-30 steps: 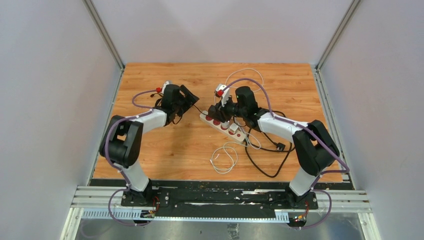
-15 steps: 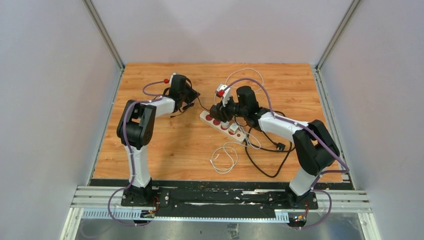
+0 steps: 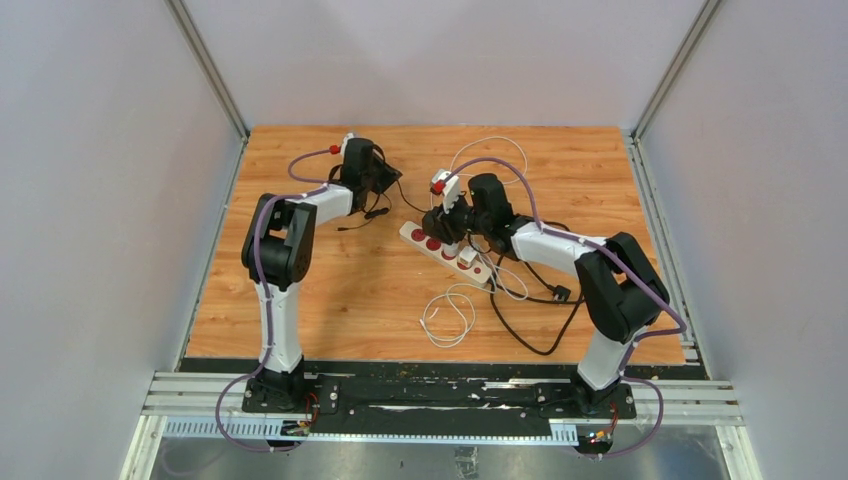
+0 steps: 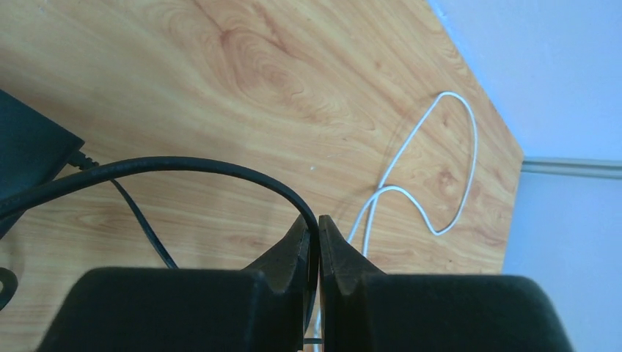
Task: Insert the plug
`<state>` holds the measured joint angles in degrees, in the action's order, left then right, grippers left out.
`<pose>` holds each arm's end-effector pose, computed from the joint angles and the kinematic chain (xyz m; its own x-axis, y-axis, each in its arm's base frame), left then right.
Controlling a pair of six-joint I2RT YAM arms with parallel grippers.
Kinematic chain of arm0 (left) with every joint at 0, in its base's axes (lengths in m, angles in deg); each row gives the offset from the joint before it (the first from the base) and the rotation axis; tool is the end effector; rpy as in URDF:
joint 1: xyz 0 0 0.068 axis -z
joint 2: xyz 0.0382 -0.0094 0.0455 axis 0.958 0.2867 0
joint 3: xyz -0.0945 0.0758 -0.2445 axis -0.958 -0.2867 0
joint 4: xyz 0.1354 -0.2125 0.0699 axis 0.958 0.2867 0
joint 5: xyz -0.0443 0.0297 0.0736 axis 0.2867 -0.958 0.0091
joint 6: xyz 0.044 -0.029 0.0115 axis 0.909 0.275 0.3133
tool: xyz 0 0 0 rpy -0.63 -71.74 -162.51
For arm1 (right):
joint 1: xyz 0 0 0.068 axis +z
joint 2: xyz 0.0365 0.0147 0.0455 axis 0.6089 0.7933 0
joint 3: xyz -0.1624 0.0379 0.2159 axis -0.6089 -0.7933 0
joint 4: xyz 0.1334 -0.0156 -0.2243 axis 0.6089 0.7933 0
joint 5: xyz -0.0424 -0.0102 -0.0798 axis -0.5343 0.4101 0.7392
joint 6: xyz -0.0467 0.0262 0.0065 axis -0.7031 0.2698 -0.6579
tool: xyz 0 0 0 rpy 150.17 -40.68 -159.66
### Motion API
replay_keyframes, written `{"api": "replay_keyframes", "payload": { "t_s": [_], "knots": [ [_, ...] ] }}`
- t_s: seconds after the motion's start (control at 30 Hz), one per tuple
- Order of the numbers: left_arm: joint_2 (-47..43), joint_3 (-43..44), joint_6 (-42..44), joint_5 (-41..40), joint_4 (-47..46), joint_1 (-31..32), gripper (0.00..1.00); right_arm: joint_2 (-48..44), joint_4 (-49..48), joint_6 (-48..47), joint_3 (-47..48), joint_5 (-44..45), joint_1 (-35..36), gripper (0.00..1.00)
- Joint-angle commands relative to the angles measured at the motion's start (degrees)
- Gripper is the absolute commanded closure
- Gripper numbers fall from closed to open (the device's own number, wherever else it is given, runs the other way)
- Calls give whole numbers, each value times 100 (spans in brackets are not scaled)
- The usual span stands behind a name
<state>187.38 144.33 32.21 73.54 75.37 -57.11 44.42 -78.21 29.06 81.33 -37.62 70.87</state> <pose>0.4528 -0.1330 0.1775 -0.5012 -0.7275 -0.4686 -0.2105 0.6277 -0.7494 0.3154 0.2259 0.2232 -0.1408 -0.3185 -0.9374 -0.8751 0.4828 -0.0326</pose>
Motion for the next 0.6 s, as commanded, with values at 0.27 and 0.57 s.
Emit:
{"api": "replay_keyframes", "payload": {
  "t_s": [0.27, 0.57],
  "knots": [
    [-80, -162, 669, 431, -22, -38, 25, 142, 31, -102, 308, 115, 12, 100],
    [-1148, -883, 1169, 571, 72, -34, 0, 313, 307, -378, 819, -166, 9, 100]
  ]
}}
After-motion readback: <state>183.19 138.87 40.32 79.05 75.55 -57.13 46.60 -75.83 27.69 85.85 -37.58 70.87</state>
